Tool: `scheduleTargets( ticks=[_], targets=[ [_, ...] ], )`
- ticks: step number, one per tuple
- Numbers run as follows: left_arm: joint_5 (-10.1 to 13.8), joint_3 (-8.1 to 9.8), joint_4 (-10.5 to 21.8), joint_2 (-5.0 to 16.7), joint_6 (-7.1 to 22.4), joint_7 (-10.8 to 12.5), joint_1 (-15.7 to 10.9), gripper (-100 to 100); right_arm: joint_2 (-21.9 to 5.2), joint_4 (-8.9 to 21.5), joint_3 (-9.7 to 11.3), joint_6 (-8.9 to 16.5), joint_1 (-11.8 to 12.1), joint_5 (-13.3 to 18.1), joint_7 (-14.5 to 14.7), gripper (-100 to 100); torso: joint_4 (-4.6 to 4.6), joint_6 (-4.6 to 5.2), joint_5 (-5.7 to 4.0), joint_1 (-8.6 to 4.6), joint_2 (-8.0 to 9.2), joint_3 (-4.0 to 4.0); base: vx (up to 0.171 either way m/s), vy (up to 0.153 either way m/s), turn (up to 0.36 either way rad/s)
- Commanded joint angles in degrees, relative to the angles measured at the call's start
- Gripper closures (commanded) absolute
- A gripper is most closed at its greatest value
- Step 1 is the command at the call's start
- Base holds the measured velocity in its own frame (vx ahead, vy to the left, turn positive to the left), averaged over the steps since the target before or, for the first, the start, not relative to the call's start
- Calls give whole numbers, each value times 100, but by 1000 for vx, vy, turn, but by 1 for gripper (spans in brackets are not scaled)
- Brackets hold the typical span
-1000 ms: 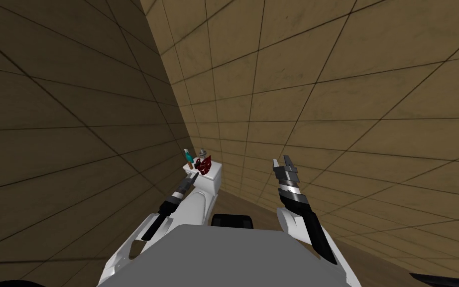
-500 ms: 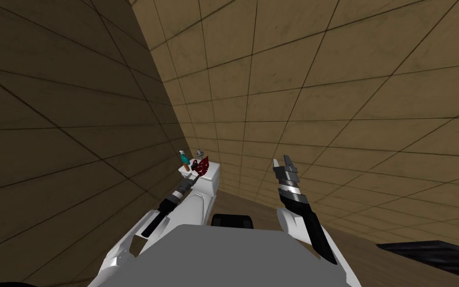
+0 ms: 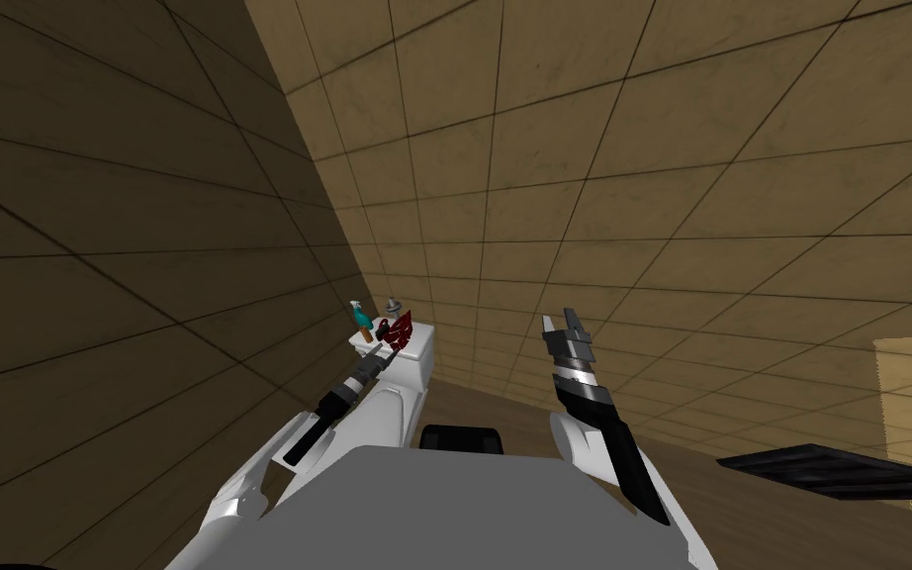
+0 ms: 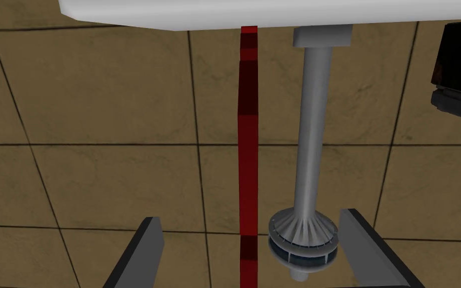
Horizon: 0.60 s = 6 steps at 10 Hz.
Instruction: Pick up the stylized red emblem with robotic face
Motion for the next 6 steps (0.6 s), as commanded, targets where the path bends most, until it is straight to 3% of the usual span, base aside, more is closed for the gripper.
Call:
scheduleTargets(
  ticks=[1,2,6],
  targets=[
    [0,0,0,0,0,0,0,-100,0,0,0,0,0,0,0,0,0,0,0,0,0,0,0,0,0],
    [0,0,0,0,0,0,0,100,0,0,0,0,0,0,0,0,0,0,0,-1,-1,0,0,0,0],
    [0,0,0,0,0,0,0,100,0,0,0,0,0,0,0,0,0,0,0,-2,-1,-1,0,0,0]
  ],
)
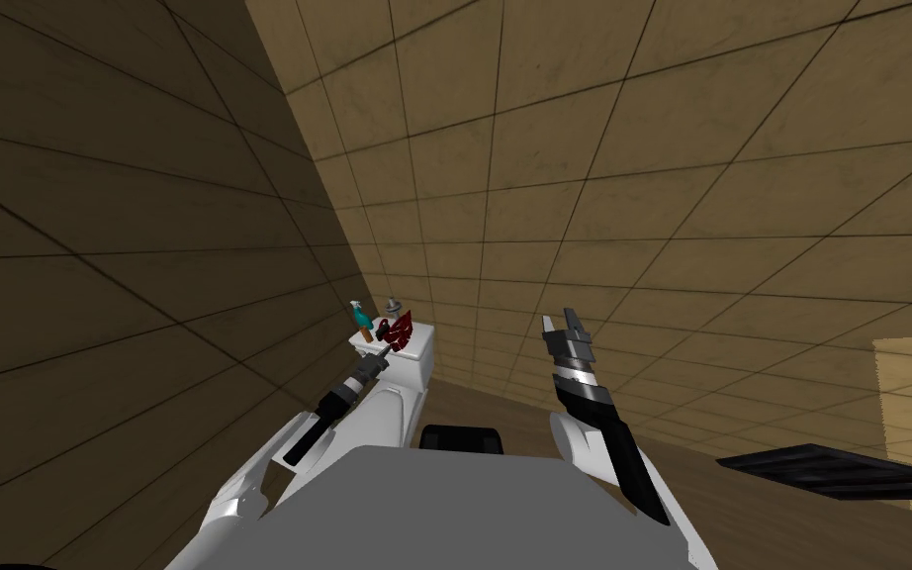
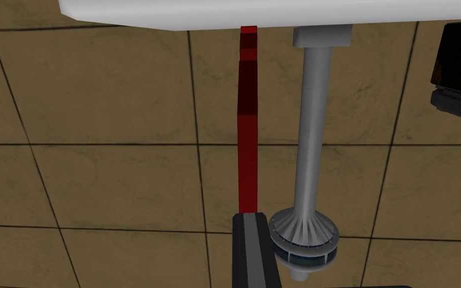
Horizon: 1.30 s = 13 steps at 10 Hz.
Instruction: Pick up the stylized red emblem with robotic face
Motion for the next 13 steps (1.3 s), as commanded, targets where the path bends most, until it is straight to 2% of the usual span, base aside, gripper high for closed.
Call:
scheduleTargets(
  ticks=[1,2,5,6,7,8,10,11,13],
  targets=[
    [0,0,0,0,0,0,0,0,0,0,0,0,0,0,0,0,0,0,0,0,0,0,0,0,0],
    [-23,22,163,35,143,13,12,-100,0,0,0,0,0,0,0,0,0,0,0,0,0,0,27,-63,3],
    [-60,54,392,91,350,29,32,-100,1,0,1,0,1,0,0,0,-4,0,-9,-42,-17,-9,46,-106,15],
    [-53,45,337,71,290,18,36,-100,1,0,1,0,1,0,0,0,-4,0,-9,-36,-20,-12,25,-36,8],
    [-55,46,332,72,317,22,44,0,0,0,0,0,0,0,0,0,-3,1,-5,-18,-13,-8,4,-8,0],
    [91,-117,618,73,270,-90,-244,-100,0,0,0,0,0,0,0,0,-1,0,-2,-6,-6,-3,-66,7,-10],
    [91,-117,900,73,270,-90,-471,-100,0,0,0,0,-1,0,0,0,5,1,1,5,25,14,-68,10,-10],
    [237,-279,1110,73,227,-201,-701,-100,0,0,0,0,-1,0,0,0,4,0,1,4,19,11,-91,-6,-7],
    [237,-279,1438,73,227,-201,-984,-100,0,0,0,0,-1,0,0,0,7,1,0,0,28,16,-57,1,-6]
  ],
)
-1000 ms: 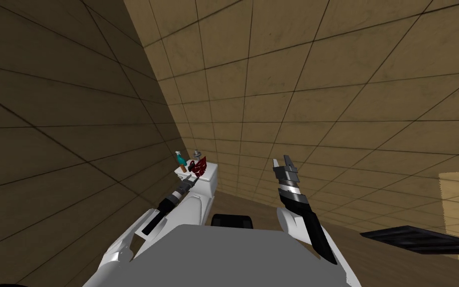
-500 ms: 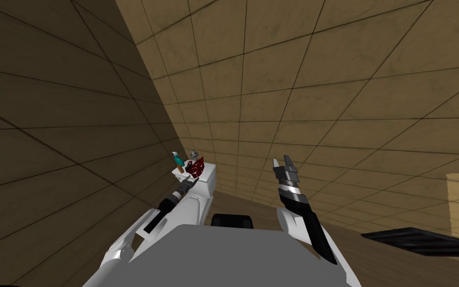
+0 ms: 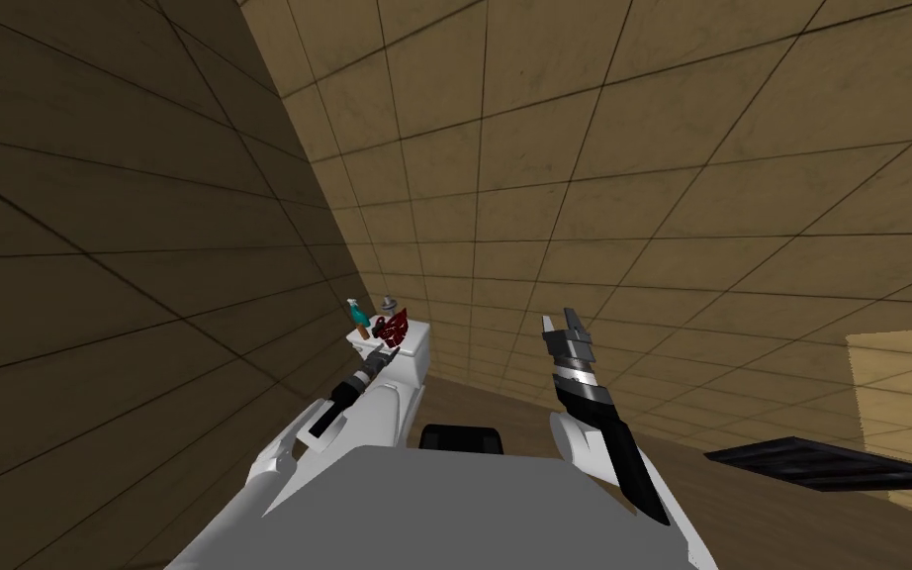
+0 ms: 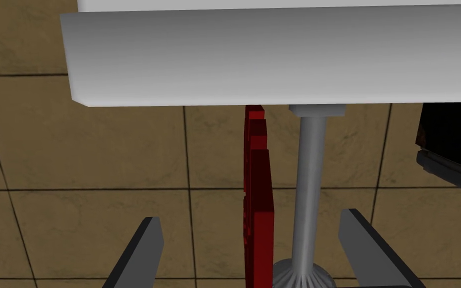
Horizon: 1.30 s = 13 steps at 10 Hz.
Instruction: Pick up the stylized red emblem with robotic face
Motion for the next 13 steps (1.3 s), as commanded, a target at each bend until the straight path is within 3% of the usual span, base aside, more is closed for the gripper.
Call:
scheduleTargets(
  ticks=[1,3,4,5,7,8,9,10,11,13],
  targets=[
    [153,-163,286,1,-54,-120,-286,-100,0,0,0,0,0,0,0,0,0,0,0,0,0,0,-71,21,-15],
    [153,-163,595,1,-54,-120,-592,-100,0,0,0,0,-1,0,0,0,3,-1,1,3,14,8,-70,5,-6],
    [153,-163,702,1,-54,-120,-592,-100,0,0,0,0,0,0,0,0,1,-1,0,0,4,2,-6,-2,2],
    [299,-325,914,1,-98,-231,-838,-100,0,0,0,0,0,0,0,0,-2,-2,0,-2,-9,-5,-62,6,-13],
    [299,-325,1269,1,-98,-231,-1105,-100,0,0,0,0,0,0,0,0,2,-1,0,2,11,6,-66,8,-8],
    [445,-487,1536,2,-141,-342,-1365,-100,0,0,0,0,0,0,0,0,0,-1,0,0,2,1,-75,7,-10],
    [445,-487,1777,2,-141,-342,-1563,-100,0,0,0,0,0,0,0,0,1,-1,0,1,9,4,-77,13,-11],
    [445,-487,1837,2,-141,-342,-1619,-100,0,0,0,0,0,0,0,0,2,-1,0,3,10,6,-36,3,-2],
    [591,-649,2057,3,-184,-454,-1838,-100,0,0,0,0,0,0,0,0,0,-2,0,-1,1,1,-79,-8,-11],
    [591,-649,2257,3,-184,-454,-2132,-100,0,0,0,0,0,0,0,0,3,-1,-2,-5,12,7,-61,-2,-5]
  ],
)
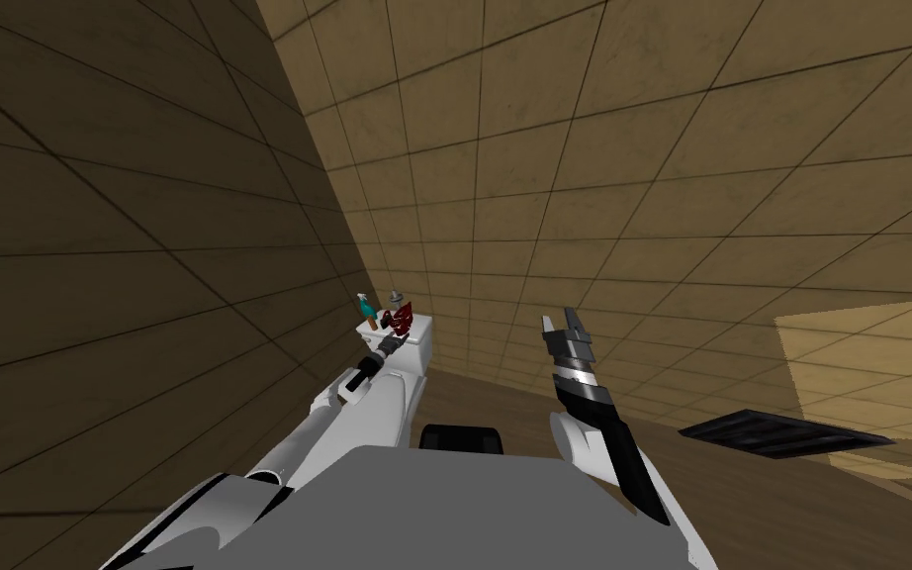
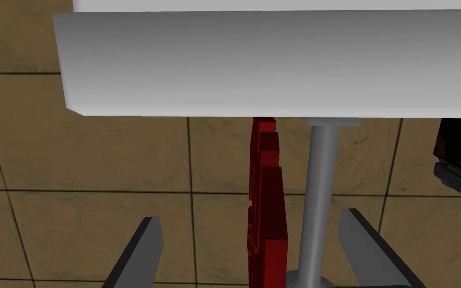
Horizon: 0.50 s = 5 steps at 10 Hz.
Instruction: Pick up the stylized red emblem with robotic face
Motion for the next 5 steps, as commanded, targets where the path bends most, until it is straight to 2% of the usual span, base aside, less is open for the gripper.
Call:
scheduleTargets(
  ticks=[1,2,3,4,5],
  targets=[
    [5,11,286,-36,-88,-46,-131,-100,0,0,0,0,0,0,0,0,0,0,0,0,0,0,-6,7,0],
    [5,11,333,-36,-88,-46,-131,-100,0,0,0,0,0,0,0,0,-3,-1,1,2,-11,-7,7,6,1],
    [151,-151,584,-36,-131,-158,-425,-100,0,0,0,0,1,0,0,0,-5,-1,2,3,-17,-11,-68,17,-10],
    [151,-151,781,-36,-131,-158,-592,-100,0,0,0,0,0,0,0,0,-2,1,2,5,0,-2,-92,9,-18],
    [151,-151,901,-36,-131,-158,-645,-100,0,0,0,0,0,0,0,0,1,0,1,3,10,5,-44,-1,-1]
  ],
)
